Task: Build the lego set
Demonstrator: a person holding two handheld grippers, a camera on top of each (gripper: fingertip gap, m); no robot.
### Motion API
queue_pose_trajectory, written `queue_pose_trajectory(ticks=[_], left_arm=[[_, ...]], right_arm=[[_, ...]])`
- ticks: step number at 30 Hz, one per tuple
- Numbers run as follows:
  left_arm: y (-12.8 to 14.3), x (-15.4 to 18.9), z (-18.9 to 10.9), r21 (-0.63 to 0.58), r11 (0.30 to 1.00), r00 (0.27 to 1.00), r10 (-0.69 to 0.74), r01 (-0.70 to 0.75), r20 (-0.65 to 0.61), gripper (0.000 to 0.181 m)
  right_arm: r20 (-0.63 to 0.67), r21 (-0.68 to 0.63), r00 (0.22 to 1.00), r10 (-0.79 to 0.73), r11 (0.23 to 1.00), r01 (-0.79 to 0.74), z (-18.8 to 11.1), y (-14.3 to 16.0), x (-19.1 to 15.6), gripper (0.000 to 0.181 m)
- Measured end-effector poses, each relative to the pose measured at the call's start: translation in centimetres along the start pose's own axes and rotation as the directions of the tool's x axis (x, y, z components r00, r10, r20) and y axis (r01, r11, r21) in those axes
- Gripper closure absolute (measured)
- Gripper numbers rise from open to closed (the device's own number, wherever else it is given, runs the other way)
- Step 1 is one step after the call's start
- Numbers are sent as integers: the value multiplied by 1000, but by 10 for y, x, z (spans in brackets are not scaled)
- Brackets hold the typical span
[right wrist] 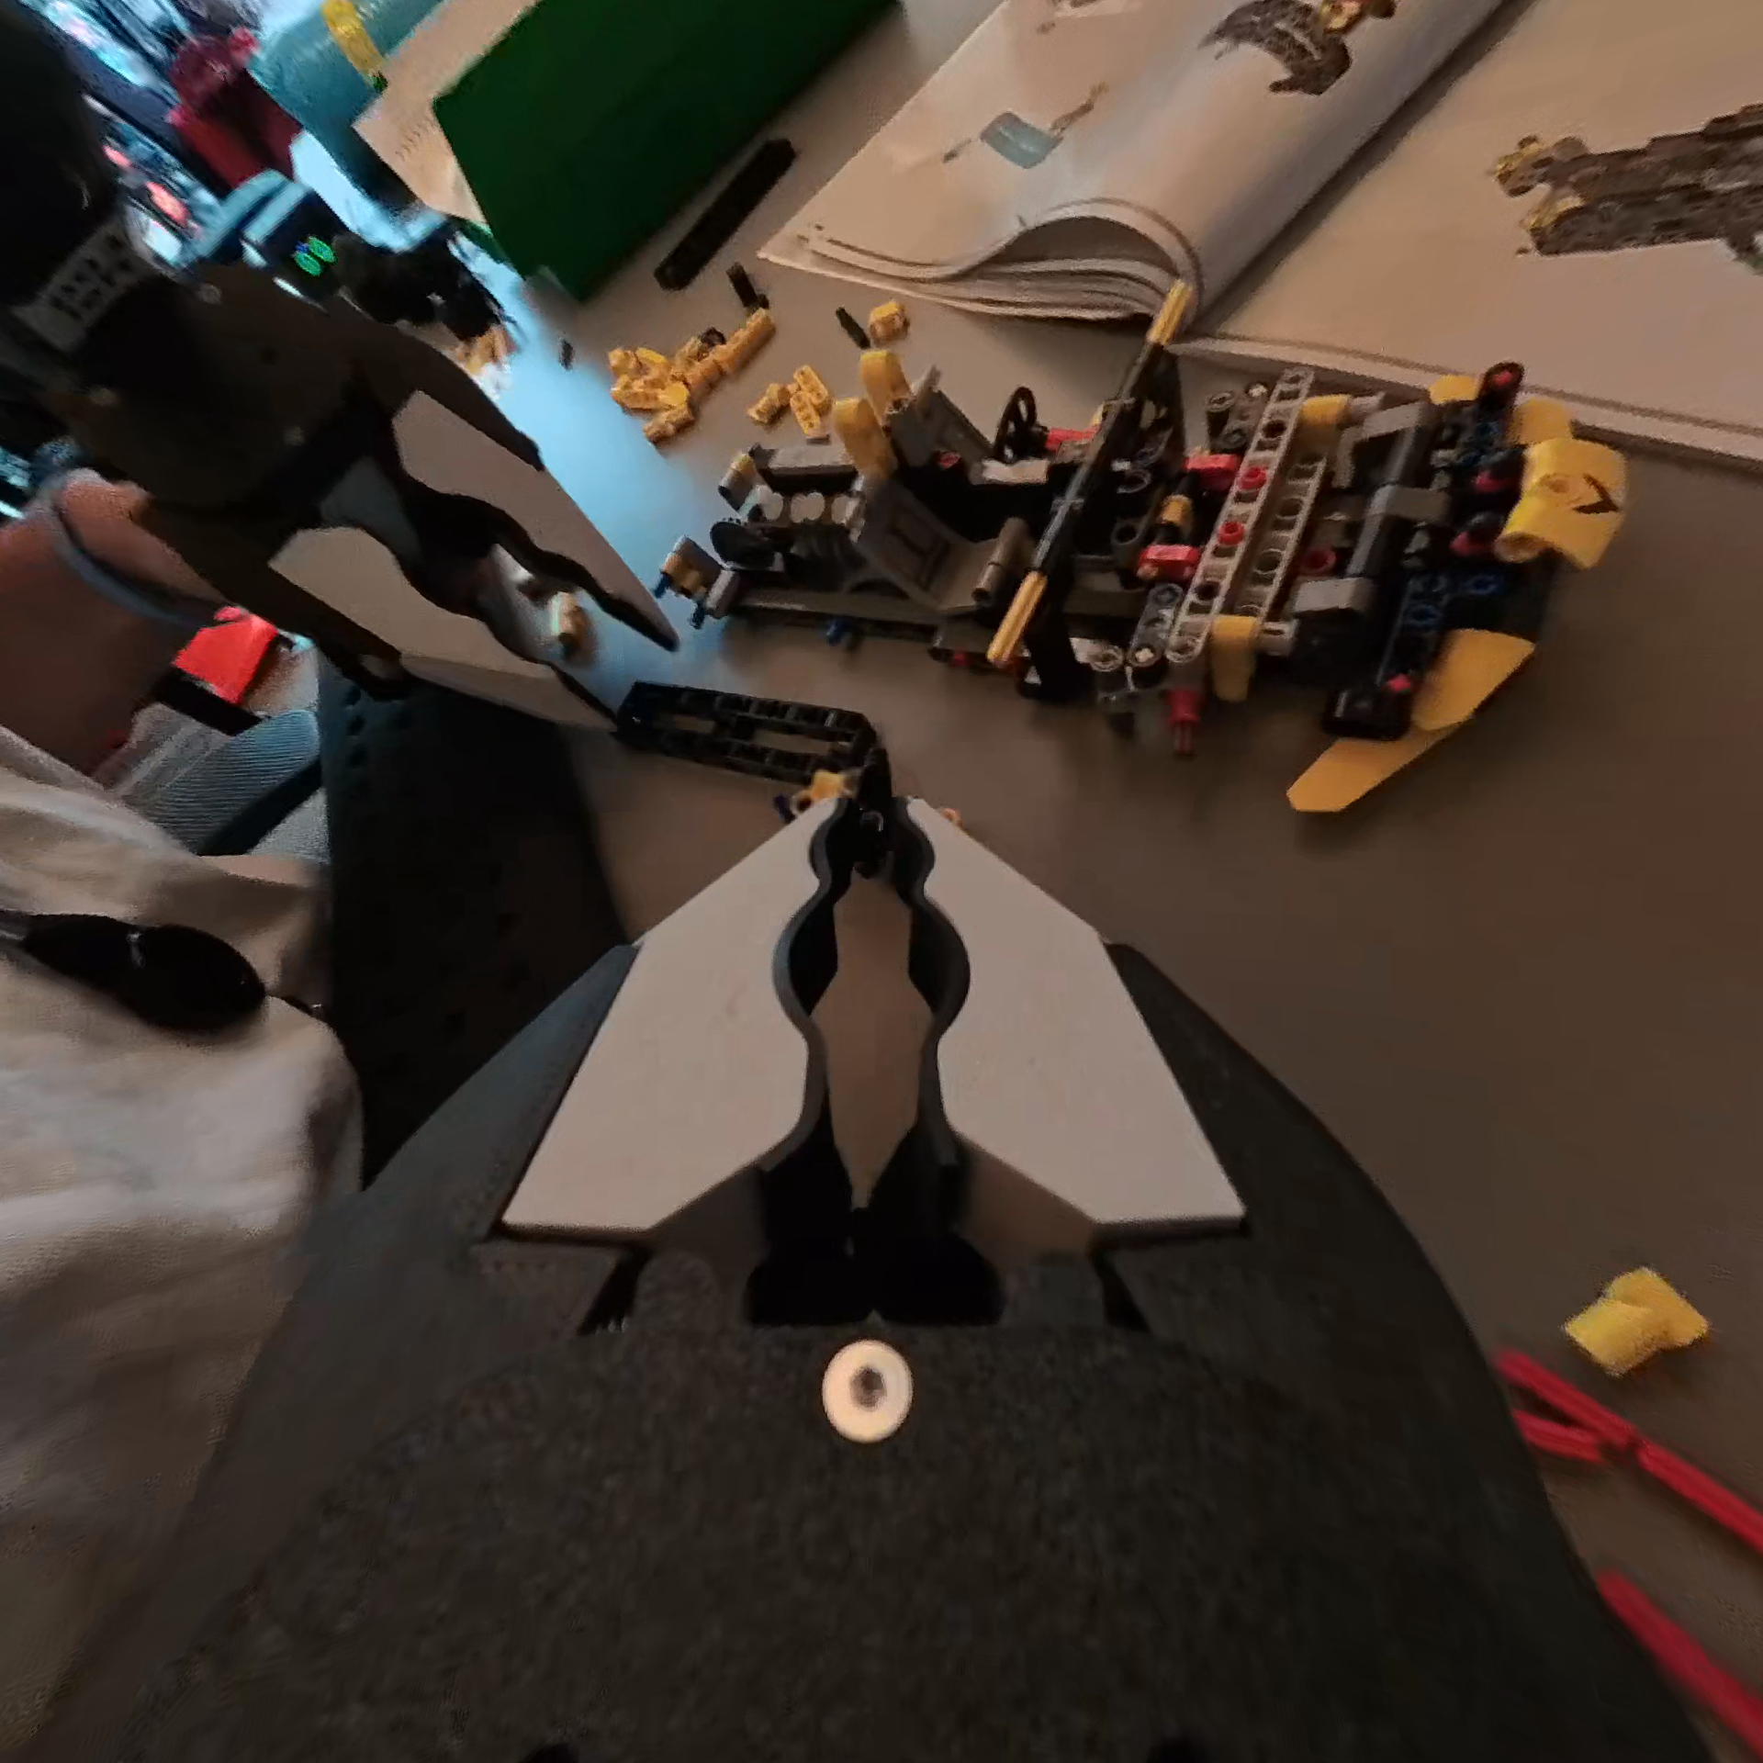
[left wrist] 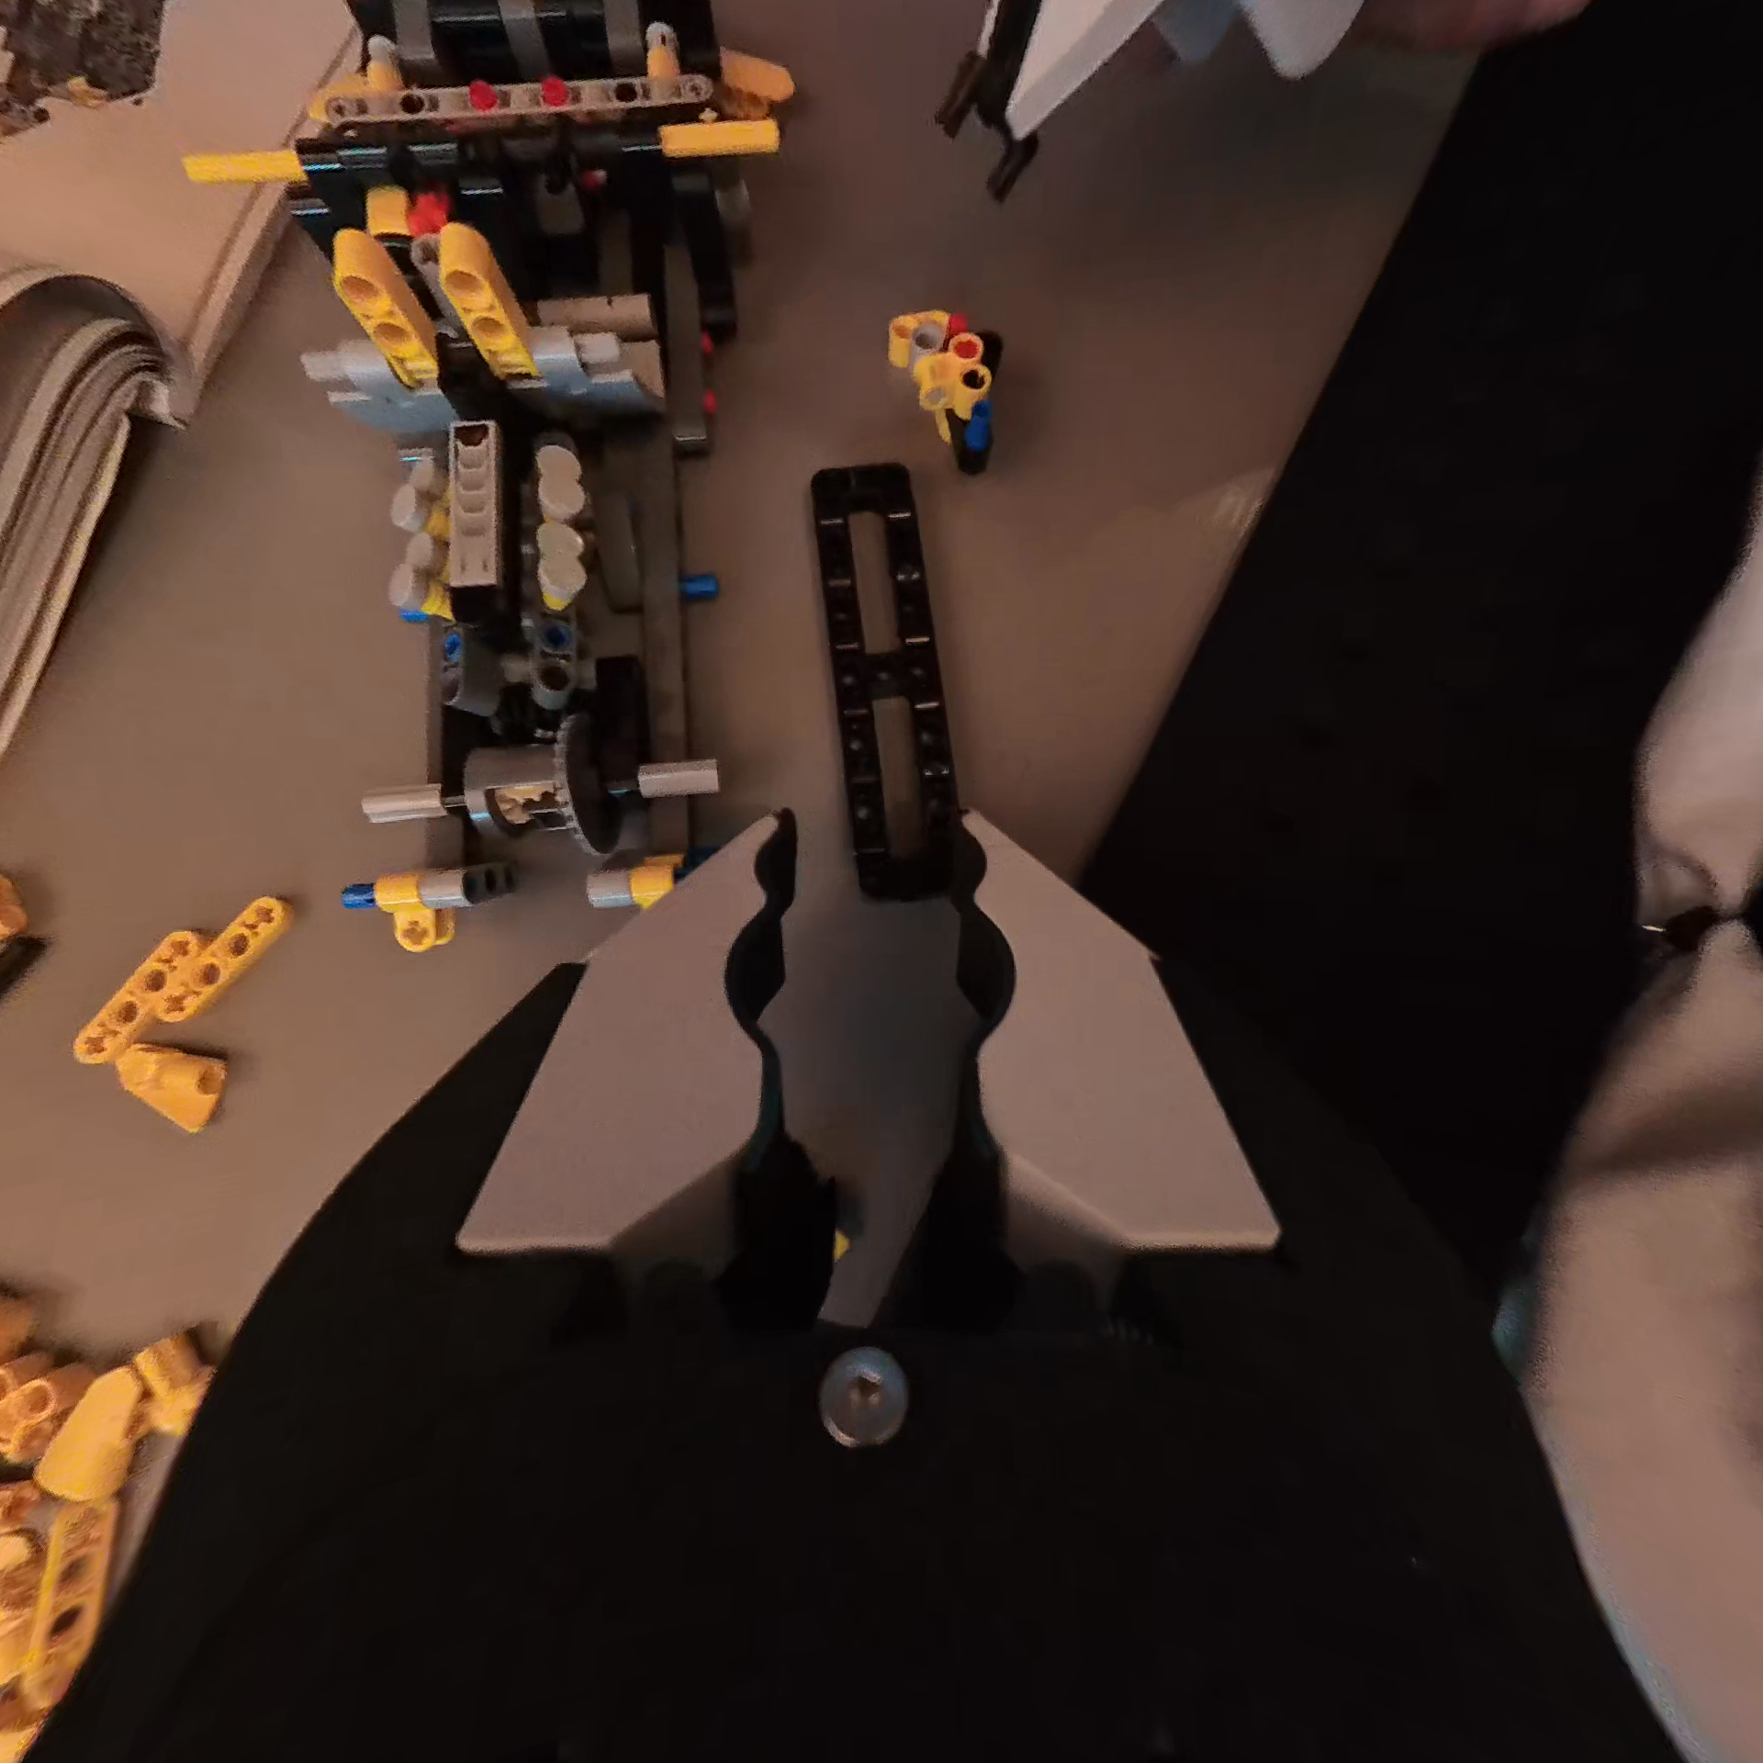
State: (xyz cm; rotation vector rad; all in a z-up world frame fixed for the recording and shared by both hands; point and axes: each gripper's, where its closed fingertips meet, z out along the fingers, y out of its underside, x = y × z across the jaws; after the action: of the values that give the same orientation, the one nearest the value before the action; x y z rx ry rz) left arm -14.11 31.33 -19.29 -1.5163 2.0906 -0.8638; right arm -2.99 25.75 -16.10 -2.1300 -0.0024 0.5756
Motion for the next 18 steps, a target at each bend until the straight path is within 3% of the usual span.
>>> queue_pose_trajectory(ticks=[3,7,18], left_arm=[[1,-1,2,-9,1000,1000,18,-18,14,149],[1,1,5,-21,1000,1000,18,-18,0,149],[-2,-3,0,10,1000,1000,-27,27,10,148]], right_arm=[[-139,-88,989,-41,996,29,-6,11,21,175],[-221,-158,968,-119,984,85,-11,19,34,174],[-129,-245,984,-120,966,86,-1,26,10,174]])
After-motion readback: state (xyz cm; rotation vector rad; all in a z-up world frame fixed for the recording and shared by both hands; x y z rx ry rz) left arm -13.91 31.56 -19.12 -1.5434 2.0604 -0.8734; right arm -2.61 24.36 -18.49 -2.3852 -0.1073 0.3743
